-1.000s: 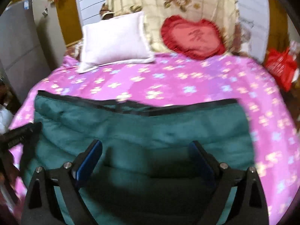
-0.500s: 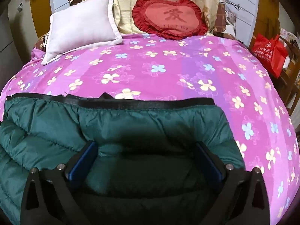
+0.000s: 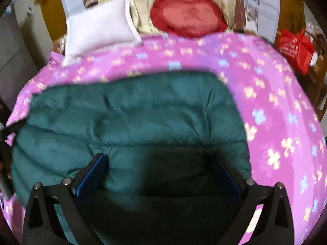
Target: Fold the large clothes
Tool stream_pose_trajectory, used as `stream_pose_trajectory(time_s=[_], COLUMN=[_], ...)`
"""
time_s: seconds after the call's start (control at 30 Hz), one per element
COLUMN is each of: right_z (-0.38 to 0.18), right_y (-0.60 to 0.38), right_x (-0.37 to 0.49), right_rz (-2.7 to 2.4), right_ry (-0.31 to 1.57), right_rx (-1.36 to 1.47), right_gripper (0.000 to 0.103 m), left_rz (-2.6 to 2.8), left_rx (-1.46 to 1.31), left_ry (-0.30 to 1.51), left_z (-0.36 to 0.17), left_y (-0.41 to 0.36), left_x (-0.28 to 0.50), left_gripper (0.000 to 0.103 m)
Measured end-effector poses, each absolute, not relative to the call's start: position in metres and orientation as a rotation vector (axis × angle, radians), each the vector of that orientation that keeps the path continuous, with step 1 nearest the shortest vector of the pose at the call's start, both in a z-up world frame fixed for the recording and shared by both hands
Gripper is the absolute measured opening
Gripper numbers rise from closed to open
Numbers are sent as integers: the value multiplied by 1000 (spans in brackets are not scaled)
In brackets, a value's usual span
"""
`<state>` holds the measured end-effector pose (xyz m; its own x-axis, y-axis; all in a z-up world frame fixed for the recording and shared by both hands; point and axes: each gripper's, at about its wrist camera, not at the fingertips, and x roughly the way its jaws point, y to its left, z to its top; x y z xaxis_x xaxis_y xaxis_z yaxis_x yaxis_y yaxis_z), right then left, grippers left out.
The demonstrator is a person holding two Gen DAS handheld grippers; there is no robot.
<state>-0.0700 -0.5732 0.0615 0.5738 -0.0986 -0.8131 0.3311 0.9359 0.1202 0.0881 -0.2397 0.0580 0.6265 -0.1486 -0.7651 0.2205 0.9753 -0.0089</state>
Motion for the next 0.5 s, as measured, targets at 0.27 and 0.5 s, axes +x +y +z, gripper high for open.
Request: stream_pose_trajectory(time_s=[0.27,0.5], right_z=[90,108], right_y=[-561,-550], right_x=[-89,-131], right_rz=[-287,-257], right_ry=[893,837], right_rx=[227,227], right_gripper=[102,103], left_rz=[-242,-280], left_rx=[35,-27], left_ry=[877,864], left_z=[66,78], left_y=[-228,-201], left_x=[81,50], left_gripper=[41,41])
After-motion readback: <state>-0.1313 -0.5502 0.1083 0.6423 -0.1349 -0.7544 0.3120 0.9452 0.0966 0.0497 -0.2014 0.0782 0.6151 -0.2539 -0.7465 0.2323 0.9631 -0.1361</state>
